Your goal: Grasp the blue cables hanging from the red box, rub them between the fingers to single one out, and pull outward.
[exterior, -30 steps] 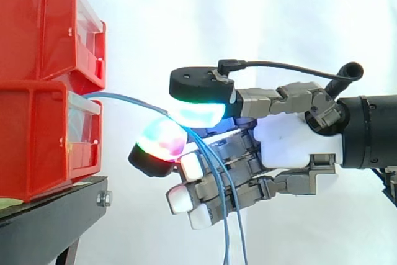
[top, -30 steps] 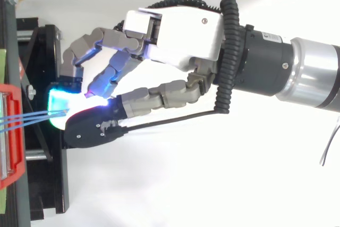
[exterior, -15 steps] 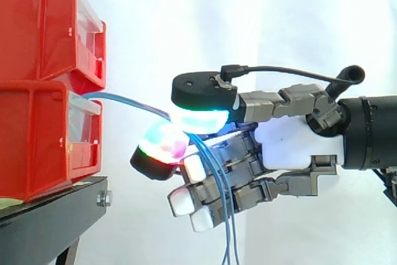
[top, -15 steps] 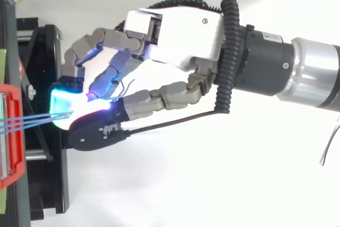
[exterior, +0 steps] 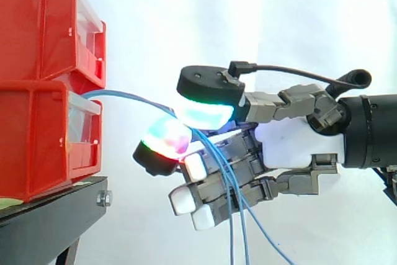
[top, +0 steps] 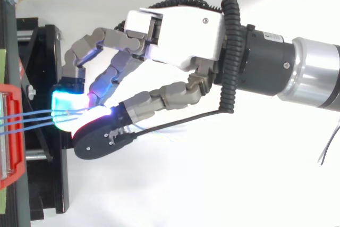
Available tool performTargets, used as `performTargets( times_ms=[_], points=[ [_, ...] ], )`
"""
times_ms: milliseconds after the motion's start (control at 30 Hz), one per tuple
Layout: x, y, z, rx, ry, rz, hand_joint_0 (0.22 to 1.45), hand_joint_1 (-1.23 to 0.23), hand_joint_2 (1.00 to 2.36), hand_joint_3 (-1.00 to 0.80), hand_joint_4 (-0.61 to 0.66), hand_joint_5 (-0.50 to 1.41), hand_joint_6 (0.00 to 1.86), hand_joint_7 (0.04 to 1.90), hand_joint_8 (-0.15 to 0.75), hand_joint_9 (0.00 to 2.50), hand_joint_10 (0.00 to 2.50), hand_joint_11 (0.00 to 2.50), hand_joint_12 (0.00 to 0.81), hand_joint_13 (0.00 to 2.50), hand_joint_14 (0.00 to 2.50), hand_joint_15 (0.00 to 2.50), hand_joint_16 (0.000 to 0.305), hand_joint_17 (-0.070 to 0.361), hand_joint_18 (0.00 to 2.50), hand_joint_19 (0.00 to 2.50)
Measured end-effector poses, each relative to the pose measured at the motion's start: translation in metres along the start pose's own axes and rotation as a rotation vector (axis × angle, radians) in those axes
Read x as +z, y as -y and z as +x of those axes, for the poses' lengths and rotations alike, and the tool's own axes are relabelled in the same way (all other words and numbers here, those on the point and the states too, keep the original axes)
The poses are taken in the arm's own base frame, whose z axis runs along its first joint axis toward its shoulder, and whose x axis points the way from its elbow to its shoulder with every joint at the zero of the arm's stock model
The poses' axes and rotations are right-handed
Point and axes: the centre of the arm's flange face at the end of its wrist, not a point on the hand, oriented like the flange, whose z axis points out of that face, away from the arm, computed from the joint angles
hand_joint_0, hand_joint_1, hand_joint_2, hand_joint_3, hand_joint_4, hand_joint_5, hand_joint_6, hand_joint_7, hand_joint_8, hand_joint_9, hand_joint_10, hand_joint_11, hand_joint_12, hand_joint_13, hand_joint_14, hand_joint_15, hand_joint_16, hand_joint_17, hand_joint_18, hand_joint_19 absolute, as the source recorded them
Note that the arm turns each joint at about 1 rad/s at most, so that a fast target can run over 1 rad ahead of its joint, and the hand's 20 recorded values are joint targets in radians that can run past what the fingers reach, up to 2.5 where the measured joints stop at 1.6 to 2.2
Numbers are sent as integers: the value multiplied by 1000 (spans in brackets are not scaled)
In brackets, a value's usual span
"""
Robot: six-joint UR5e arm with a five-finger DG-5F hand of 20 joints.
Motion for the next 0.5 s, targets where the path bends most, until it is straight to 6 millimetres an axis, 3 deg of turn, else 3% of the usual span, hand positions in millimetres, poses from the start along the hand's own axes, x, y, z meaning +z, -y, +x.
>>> performTargets(
  times_ms=[267,500],
  points=[
    [-1,-6,-1,1,1,-5,572,-668,1004,-449,81,-155,900,911,299,1117,19,642,345,913,20,541,47,107,762,588],
    [-1,-7,-1,0,0,-2,626,-743,1013,-283,63,-153,903,958,303,1117,21,666,347,915,20,535,47,105,769,571]
  ],
)
